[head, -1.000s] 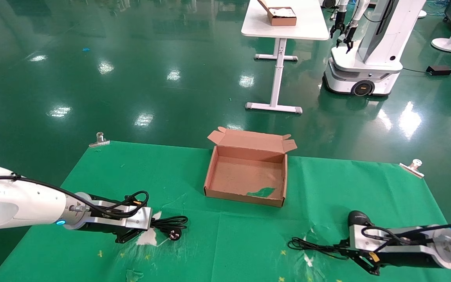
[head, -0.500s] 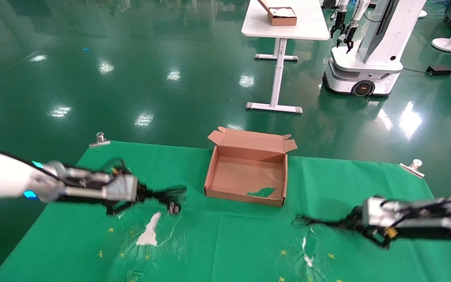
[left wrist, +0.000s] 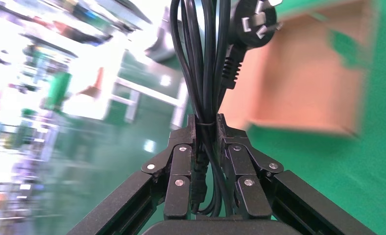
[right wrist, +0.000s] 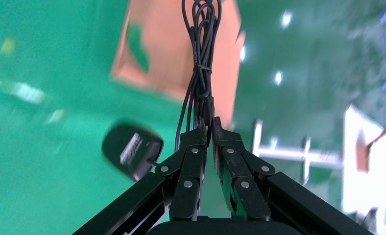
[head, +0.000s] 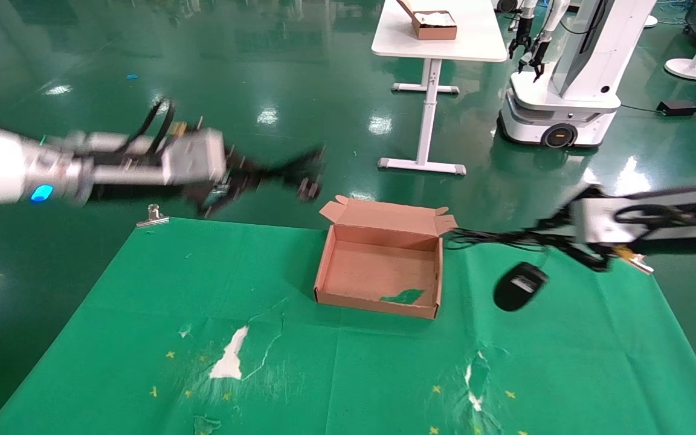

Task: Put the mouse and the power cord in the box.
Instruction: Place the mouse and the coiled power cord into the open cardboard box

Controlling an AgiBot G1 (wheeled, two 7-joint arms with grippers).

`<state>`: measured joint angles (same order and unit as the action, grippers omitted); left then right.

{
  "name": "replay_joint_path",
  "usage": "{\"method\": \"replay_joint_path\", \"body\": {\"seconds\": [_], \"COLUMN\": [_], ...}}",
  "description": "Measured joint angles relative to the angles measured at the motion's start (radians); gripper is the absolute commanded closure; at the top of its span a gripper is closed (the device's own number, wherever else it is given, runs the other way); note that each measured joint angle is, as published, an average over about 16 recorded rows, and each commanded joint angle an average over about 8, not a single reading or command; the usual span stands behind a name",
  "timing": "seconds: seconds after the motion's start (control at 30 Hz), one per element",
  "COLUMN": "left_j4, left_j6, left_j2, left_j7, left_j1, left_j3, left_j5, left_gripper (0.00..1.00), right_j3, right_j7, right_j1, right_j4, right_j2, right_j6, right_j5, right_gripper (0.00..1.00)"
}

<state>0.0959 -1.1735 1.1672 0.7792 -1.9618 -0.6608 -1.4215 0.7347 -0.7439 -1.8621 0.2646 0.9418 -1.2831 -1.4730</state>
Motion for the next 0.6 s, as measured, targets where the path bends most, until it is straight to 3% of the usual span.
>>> {"method": "replay_joint_path", "body": {"seconds": [0.27,0.6], "left_j4": [-0.026,-0.027], "left_j6": [0.201,0.413], "left_j2": [0.109,0.182], "left_j7": [0.007,0.001], "left_j1": [-0.036,-0.023], "left_j3": [0.034,0.047], "left_j5": [0.044,0.069], "left_gripper": [1.00,1.00], "right_j3": [-0.027,-0.060], "right_j7": [-0.059,-0.125], "right_j1": [0.031,0.096], "right_j4": [-0.036,-0.168], "right_j2": [0.146,0.322], "right_j6": [0.120,0.387], "right_j5": [0.041,0.081], "right_gripper": [1.00,1.00]}}
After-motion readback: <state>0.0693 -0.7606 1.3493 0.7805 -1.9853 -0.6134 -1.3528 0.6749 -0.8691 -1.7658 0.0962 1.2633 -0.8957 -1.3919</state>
